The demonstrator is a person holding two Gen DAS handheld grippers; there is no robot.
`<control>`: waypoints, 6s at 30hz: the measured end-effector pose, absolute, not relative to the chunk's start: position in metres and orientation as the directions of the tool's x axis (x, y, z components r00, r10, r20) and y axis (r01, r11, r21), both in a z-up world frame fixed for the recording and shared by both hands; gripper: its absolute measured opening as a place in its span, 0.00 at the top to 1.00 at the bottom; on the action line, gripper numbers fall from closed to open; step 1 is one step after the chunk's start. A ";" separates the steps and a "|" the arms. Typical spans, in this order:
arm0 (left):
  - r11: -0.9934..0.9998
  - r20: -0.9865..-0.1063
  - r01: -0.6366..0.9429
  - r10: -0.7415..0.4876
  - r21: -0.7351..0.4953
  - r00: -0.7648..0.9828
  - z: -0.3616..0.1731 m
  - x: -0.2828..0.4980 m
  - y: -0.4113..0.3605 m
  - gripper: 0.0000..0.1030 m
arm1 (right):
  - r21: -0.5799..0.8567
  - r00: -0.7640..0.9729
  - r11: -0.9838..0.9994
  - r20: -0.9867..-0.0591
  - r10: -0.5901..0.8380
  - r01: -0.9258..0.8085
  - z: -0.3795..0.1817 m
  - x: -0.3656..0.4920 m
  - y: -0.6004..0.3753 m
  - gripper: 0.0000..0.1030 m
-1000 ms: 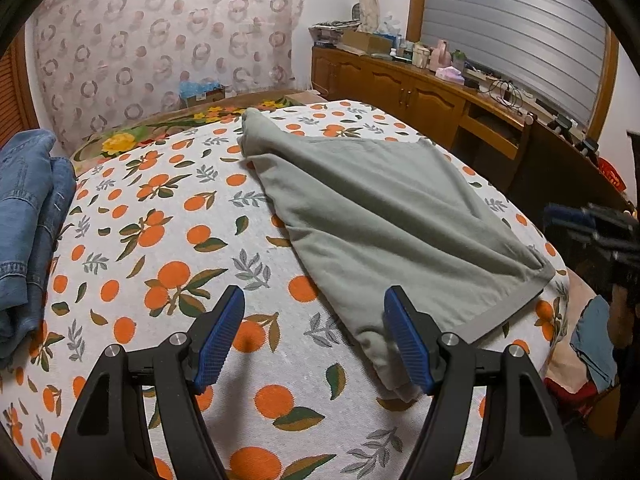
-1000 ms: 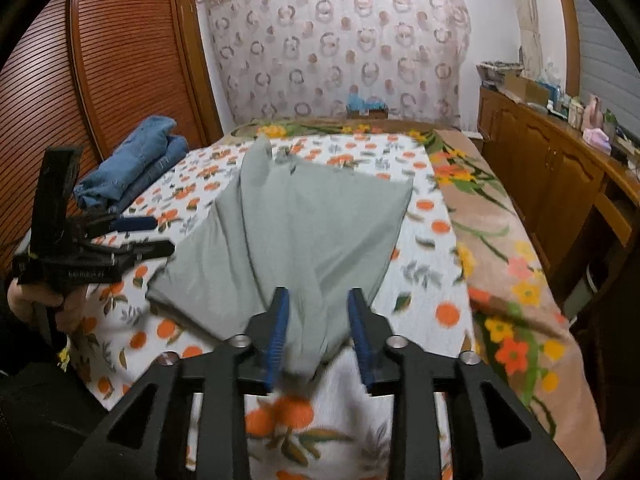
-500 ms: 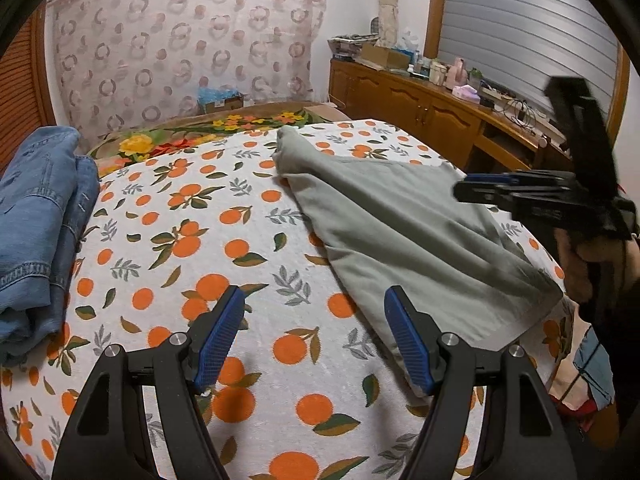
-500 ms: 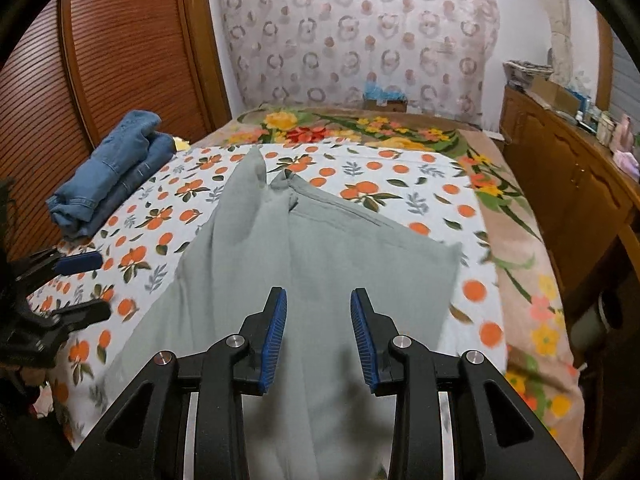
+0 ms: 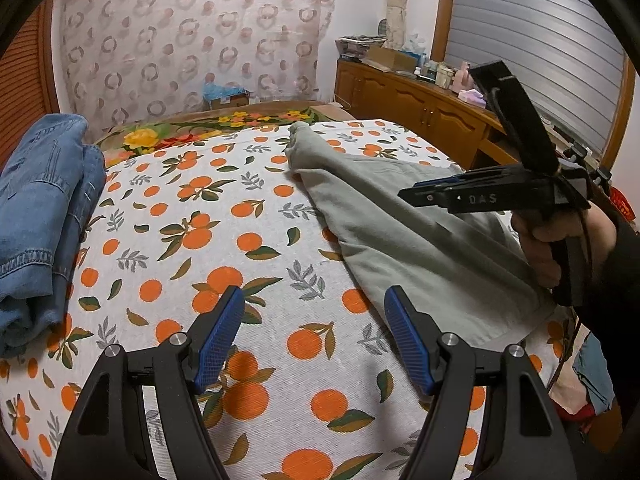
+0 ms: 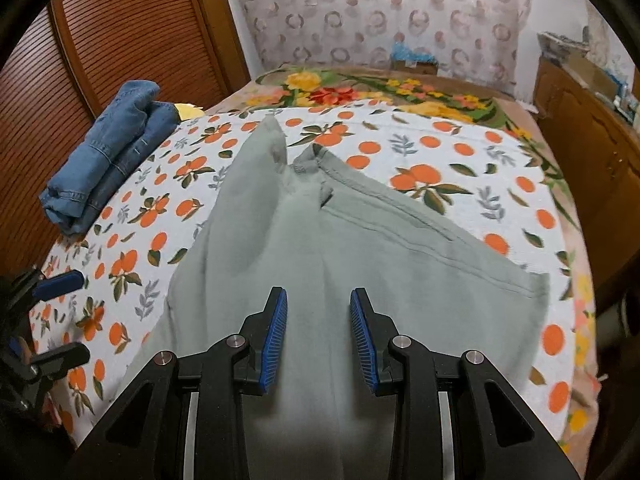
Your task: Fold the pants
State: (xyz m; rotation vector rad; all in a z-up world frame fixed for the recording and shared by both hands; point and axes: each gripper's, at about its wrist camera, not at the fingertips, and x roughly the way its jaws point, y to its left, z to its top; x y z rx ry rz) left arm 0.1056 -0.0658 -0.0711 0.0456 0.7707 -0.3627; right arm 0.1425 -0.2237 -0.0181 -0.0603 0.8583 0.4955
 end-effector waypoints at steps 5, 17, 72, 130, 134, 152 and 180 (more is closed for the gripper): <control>0.939 -0.689 0.329 -0.302 -0.096 0.659 -0.073 0.106 -0.062 0.29 | 0.147 0.533 0.868 -0.737 0.416 -0.474 -0.018 0.140 -0.217 0.97; 0.948 -0.677 0.298 -0.290 -0.108 0.676 -0.068 0.106 -0.047 0.29 | 0.115 0.584 0.807 -0.631 0.510 -0.580 0.005 0.092 -0.194 0.98; 0.950 -0.695 0.296 -0.281 -0.102 0.662 -0.079 0.106 -0.050 0.29 | 0.173 0.508 0.771 -0.662 0.552 -0.613 -0.023 0.105 -0.204 0.99; 0.918 -0.758 0.392 -0.292 -0.052 0.583 -0.094 0.134 -0.100 0.29 | 0.038 0.650 0.916 -0.694 0.311 -0.398 -0.042 0.124 -0.241 0.97; 0.921 -0.767 0.385 -0.289 -0.060 0.572 -0.097 0.136 -0.099 0.29 | 0.049 0.701 0.938 -0.652 0.289 -0.342 -0.030 0.114 -0.259 0.97; 0.922 -0.772 0.384 -0.280 -0.051 0.571 -0.098 0.135 -0.100 0.28 | 0.026 0.748 0.988 -0.650 0.132 -0.152 -0.022 0.081 -0.298 0.77; 0.873 -0.759 0.476 -0.381 -0.106 0.528 -0.092 0.087 -0.106 0.29 | 0.062 0.697 0.961 -0.676 0.238 -0.268 -0.043 -0.029 -0.259 0.92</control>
